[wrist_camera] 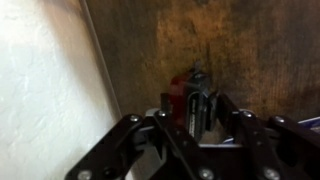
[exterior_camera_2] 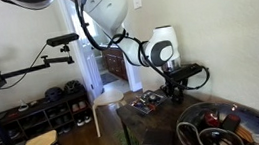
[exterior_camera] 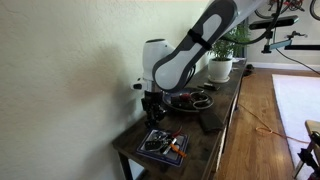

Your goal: Put the small black object on the tray

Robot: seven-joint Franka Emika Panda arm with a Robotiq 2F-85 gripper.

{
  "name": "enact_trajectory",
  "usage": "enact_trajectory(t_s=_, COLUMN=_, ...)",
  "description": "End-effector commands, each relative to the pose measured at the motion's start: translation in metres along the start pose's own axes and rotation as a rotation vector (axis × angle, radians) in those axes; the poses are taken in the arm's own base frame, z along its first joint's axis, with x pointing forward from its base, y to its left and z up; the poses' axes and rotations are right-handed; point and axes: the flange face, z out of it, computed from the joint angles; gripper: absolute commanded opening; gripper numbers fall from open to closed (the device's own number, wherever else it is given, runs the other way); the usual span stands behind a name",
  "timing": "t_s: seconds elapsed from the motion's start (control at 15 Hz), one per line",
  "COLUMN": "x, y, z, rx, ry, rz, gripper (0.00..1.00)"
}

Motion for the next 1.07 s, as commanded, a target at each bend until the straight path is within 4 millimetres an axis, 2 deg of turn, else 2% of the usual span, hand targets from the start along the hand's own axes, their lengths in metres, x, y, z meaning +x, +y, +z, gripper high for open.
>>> enact_trajectory(t_s=0.0, x=-0.006, y=-0.001, z=-0.006, rx=0.010, ry=0.009, rz=0.002, gripper=0.21)
enact_trajectory(t_s=0.27, x=-0.008, y=-0.012, z=-0.017, rx=-0.001, ry=0.005, rz=0.011, gripper=0.20)
enact_trajectory(t_s=0.67, x=-0.008, y=-0.031, z=-0.052, rx=-0.005, ry=-0.010, rz=0.053, gripper=0.20)
enact_trajectory(t_s=1.0, x=-0.028, y=-0.038, z=-0.086, rx=-0.031, ry=-0.052, rz=0.186, gripper=0.20)
